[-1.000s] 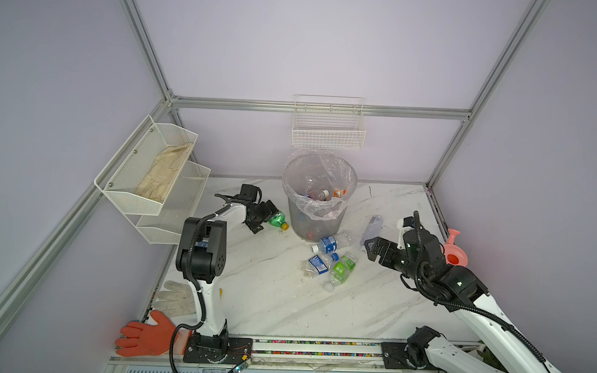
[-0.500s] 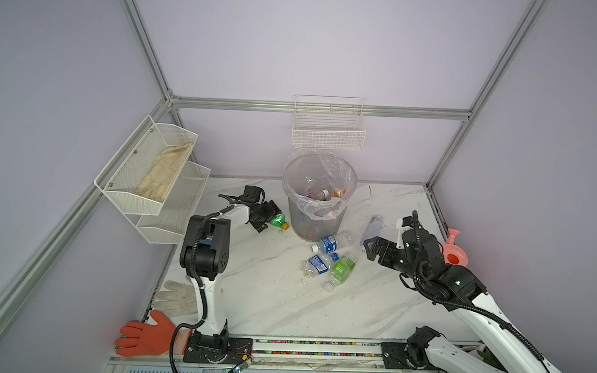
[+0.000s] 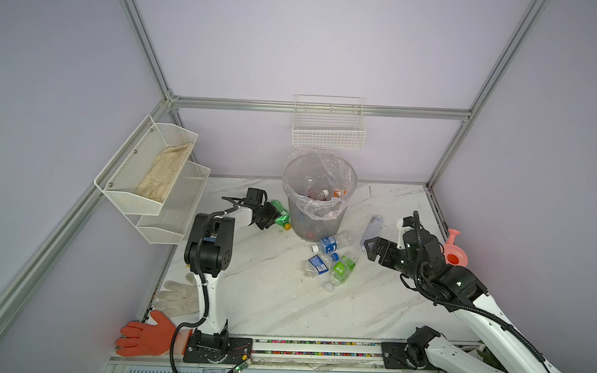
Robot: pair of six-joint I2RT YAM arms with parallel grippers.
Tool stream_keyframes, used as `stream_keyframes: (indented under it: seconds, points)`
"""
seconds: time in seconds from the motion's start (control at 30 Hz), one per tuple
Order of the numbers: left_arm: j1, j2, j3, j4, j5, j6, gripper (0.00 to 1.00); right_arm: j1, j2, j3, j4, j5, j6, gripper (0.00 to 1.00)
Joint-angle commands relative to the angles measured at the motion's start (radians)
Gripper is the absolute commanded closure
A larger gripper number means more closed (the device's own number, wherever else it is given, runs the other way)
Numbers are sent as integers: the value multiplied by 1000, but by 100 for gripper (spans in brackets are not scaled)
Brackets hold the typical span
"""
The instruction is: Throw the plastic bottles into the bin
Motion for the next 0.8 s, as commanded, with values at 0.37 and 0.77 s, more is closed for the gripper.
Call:
stream_keyframes:
  seconds: [0.37, 0.77]
  points:
    - [-4, -87, -119, -93, -84, 47, 99, 0, -47, 15, -30, 9, -1, 3]
    - [-4, -281, -251, -137, -133, 74, 100, 0, -85, 18, -48, 3, 19, 3]
